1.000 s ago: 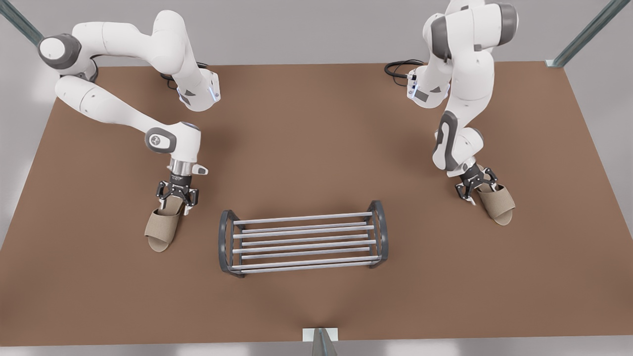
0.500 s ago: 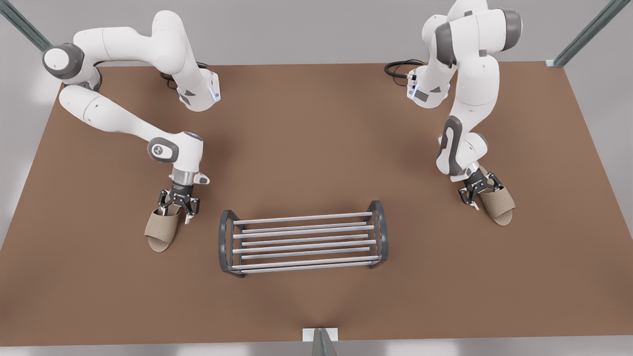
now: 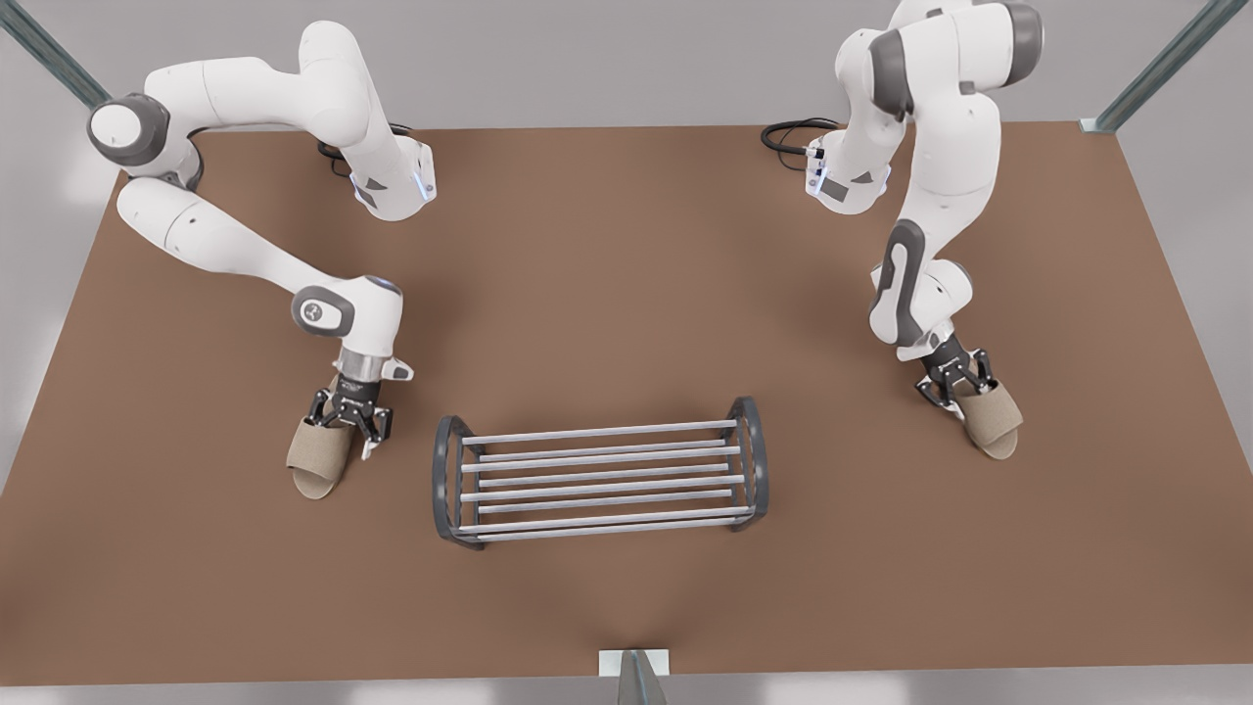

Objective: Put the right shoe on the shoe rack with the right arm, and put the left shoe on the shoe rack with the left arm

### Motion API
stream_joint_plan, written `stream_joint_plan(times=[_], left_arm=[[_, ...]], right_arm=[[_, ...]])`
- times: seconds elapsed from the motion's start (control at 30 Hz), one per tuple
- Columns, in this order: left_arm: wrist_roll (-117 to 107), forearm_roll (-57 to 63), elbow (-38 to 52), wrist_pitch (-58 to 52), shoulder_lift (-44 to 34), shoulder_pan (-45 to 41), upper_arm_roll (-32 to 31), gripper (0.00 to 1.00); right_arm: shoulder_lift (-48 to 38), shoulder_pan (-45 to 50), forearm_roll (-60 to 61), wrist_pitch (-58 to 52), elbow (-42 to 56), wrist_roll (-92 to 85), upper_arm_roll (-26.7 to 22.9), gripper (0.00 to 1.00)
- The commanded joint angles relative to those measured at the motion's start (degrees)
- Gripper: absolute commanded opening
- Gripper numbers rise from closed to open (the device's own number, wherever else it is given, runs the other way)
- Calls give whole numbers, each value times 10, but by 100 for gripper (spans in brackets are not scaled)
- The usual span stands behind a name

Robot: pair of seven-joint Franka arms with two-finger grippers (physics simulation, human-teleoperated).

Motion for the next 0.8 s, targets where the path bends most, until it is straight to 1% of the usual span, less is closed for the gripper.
stream_joint_plan(times=[0.0, 0.03, 0.1, 0.2, 0.23, 0.27, 0.3, 0.33, 0.37, 0.4, 0.43, 0.47, 0.5, 0.53, 0.57, 0.6, 0.63, 0.67, 0.7, 0.77], left_arm=[[-568, 0, 0, 6, -5, -1, 1, 54], [-567, 0, 0, 7, -6, -1, 1, 41], [-567, 0, 0, 7, -15, -2, 1, 34], [-563, 0, 0, 9, -42, -13, 1, 29], [-563, 0, 0, 10, -52, -14, 1, 26], [-562, 0, 0, 20, -71, -15, 0, 21], [-563, 0, 0, 28, -82, -37, 1, 21], [-562, 1, 1, 46, -108, -45, 6, 21], [-559, 1, 1, 57, -142, -57, 6, 21], [-557, 1, 1, 80, -189, -73, 6, 21], [-555, 0, 1, 90, -235, -96, 5, 21], [-555, 0, 7, 103, -286, -126, 4, 21], [-549, -3, 18, 123, -344, -163, 1, 21], [-521, -12, 30, 141, -384, -209, 0, 21], [-485, -46, 52, 176, -410, -255, -1, 21], [-463, -71, 86, 209, -419, -294, -1, 21], [-447, -95, 121, 220, -417, -331, -3, 21], [-441, -103, 148, 246, -416, -349, -5, 21], [-429, -104, 163, 263, -414, -360, -5, 21], [-405, -104, 174, 266, -413, -398, -5, 21]], right_arm=[[-1, 3, -23, 6, 5, 5, 0, 100], [0, 4, -23, 8, 7, 5, 0, 100], [0, 4, -23, 10, 10, 5, 0, 100], [0, 4, -24, 11, 11, 4, 0, 99], [0, 4, -24, 11, 11, 4, 0, 92], [0, 4, -24, 11, 11, 4, 0, 91], [0, 4, -23, 11, 11, 4, 0, 83], [0, 4, -24, 11, 11, 4, 0, 77], [0, 4, -24, 11, 11, 3, 0, 74], [0, 4, -24, 11, 11, 3, 0, 74], [0, 5, -23, 11, 11, 0, 0, 69], [-1, 5, -23, 11, 11, -1, 0, 62], [-1, 5, -24, 11, 11, -2, 0, 62], [0, 8, -24, 11, 11, -16, 0, 56], [0, 8, -24, 11, 11, -17, 0, 56], [-1, 8, -24, 11, 11, -18, 1, 53], [0, 8, -24, 11, 11, -19, 1, 53], [-1, 8, -23, 11, 11, -30, 4, 53], [-2, 8, -23, 11, 10, -36, 7, 51], [-2, 7, -23, 11, 9, -42, 9, 43]])
